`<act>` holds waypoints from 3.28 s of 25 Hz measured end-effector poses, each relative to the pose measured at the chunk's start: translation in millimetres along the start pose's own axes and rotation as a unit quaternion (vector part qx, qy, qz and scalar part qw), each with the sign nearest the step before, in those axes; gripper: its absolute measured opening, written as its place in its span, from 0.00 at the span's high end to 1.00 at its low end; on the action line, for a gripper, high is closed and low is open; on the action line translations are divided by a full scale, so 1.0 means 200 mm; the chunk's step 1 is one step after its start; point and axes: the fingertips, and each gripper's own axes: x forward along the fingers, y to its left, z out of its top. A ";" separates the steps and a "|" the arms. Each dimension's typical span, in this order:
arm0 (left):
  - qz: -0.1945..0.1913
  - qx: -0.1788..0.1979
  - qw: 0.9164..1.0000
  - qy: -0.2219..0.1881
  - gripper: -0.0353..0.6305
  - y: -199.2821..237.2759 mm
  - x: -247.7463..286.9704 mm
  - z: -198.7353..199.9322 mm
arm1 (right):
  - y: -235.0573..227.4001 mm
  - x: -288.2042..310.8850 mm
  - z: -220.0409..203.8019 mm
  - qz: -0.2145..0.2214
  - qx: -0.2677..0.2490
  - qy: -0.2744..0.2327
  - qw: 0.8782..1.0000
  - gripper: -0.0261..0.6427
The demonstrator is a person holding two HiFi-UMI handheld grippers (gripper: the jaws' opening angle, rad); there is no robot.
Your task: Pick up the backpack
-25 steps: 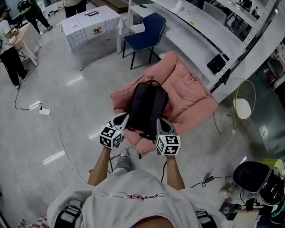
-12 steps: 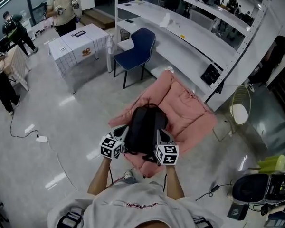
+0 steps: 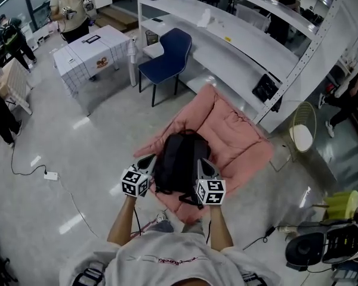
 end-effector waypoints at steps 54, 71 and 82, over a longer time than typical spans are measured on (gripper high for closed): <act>0.027 -0.050 0.983 0.174 0.50 0.34 1.09 -1.01 | -0.53 0.72 -0.98 0.064 0.059 0.139 0.986 0.54; -0.053 0.000 0.973 0.227 0.47 0.24 1.26 -1.14 | -0.46 0.86 -1.20 0.156 0.109 0.182 0.965 0.48; -0.155 -0.074 0.972 0.162 0.57 0.03 1.36 -1.03 | -0.36 0.87 -1.12 0.241 0.110 0.167 0.950 0.57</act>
